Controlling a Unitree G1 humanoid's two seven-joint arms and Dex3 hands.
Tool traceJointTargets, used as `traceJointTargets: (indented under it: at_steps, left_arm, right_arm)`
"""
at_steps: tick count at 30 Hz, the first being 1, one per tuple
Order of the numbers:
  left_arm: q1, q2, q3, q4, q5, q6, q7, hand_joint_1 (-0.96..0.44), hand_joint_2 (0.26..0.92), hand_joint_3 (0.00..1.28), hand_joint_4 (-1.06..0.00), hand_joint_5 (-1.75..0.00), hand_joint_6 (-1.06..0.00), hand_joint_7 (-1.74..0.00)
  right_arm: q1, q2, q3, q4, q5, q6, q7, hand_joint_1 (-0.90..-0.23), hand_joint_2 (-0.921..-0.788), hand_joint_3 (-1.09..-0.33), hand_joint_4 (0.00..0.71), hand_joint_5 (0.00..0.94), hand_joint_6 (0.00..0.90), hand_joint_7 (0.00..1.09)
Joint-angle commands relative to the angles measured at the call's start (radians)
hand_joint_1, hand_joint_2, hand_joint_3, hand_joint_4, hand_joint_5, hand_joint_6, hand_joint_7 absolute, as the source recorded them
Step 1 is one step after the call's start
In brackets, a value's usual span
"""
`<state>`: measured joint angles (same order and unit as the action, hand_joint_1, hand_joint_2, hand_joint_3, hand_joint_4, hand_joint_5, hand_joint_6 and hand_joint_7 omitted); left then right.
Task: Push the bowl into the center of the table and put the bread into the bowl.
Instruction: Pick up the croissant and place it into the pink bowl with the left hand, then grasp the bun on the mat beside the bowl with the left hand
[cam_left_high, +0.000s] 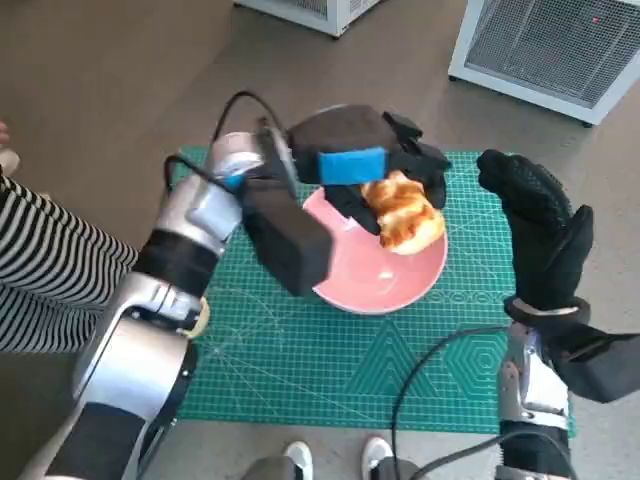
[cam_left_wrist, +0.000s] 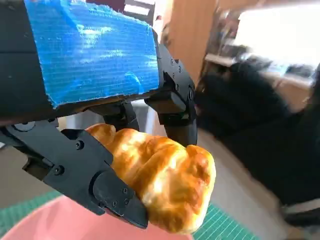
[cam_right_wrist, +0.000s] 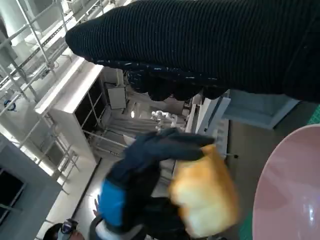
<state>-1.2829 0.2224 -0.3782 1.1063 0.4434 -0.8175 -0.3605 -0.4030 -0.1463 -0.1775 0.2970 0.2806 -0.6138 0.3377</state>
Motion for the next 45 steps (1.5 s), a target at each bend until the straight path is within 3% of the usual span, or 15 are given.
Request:
traceJointTargets:
  at_steps: [1,3,5,6,9,11,14,21,27,36,45]
  left_arm:
    - [-0.034,-0.021,-0.021,0.054,0.035,0.025,0.025,0.00,0.920,0.06,-0.68,-1.18,-0.65,-1.13]
    - [-0.034,-0.031,-0.025,0.068,0.041,0.040,0.022,0.00,0.921,0.08,-0.65,-1.21,-0.63,-1.16]
    - [-0.033,-0.039,-0.025,0.079,0.037,0.063,0.001,0.00,0.921,0.16,-0.56,-1.28,-0.54,-1.27]
    - [-0.032,-0.043,-0.024,0.082,0.034,0.074,-0.010,0.00,0.903,0.16,-0.51,-1.16,-0.49,-1.17]
    - [-0.025,-0.051,-0.025,0.084,0.026,0.123,-0.058,-0.01,0.853,0.08,-0.39,-0.41,-0.40,-0.53]
    - [-0.020,-0.051,-0.024,0.081,0.024,0.145,-0.077,-0.01,0.836,0.05,-0.34,-0.22,-0.38,-0.34]
    - [-0.011,-0.046,-0.025,0.071,0.026,0.172,-0.099,0.00,0.799,0.02,-0.24,-0.07,-0.34,-0.18]
    - [0.009,-0.010,-0.016,0.043,0.018,0.180,-0.130,-0.03,0.771,0.00,-0.14,-0.01,-0.31,-0.09]
    - [0.043,0.063,-0.005,-0.011,0.012,0.117,-0.137,-0.09,0.763,0.00,-0.09,0.00,-0.28,-0.05]
    - [0.140,0.257,0.060,-0.176,-0.073,-0.022,-0.218,-0.15,0.747,0.00,-0.08,0.00,-0.27,-0.04]
    - [0.287,0.500,0.148,-0.377,-0.160,-0.078,-0.304,-0.33,0.755,0.01,-0.08,0.00,-0.28,-0.03]
  right_arm:
    - [0.037,-0.001,-0.007,-0.015,0.000,0.006,-0.006,-0.676,-0.921,-0.738,0.157,0.000,0.064,0.47]
    - [0.041,-0.001,-0.009,-0.022,-0.002,0.007,-0.010,-0.676,-0.921,-0.738,0.157,0.000,0.064,0.47]
    - [0.045,-0.001,-0.011,-0.028,-0.005,0.009,-0.013,-0.675,-0.921,-0.739,0.156,0.000,0.063,0.47]
    - [0.046,-0.001,-0.011,-0.030,-0.006,0.010,-0.014,-0.675,-0.921,-0.739,0.156,0.000,0.063,0.47]
    - [0.049,-0.002,-0.015,-0.036,-0.007,0.013,-0.019,-0.674,-0.921,-0.740,0.158,0.001,0.061,0.47]
    - [0.051,-0.002,-0.016,-0.040,-0.009,0.014,-0.022,-0.673,-0.921,-0.741,0.159,0.002,0.061,0.47]
    - [0.052,-0.003,-0.017,-0.045,-0.013,0.015,-0.029,-0.673,-0.921,-0.742,0.160,0.002,0.059,0.47]
    - [0.049,0.002,-0.013,-0.045,-0.029,0.015,-0.045,-0.671,-0.921,-0.742,0.161,0.002,0.058,0.48]
    - [0.045,0.004,-0.006,-0.041,-0.036,0.012,-0.055,-0.669,-0.921,-0.742,0.162,0.002,0.058,0.48]
    - [0.044,0.006,-0.001,-0.040,-0.036,0.007,-0.060,-0.673,-0.921,-0.741,0.163,0.002,0.057,0.48]
    - [0.038,0.005,0.000,-0.032,-0.026,0.006,-0.052,-0.677,-0.921,-0.740,0.163,0.002,0.056,0.48]
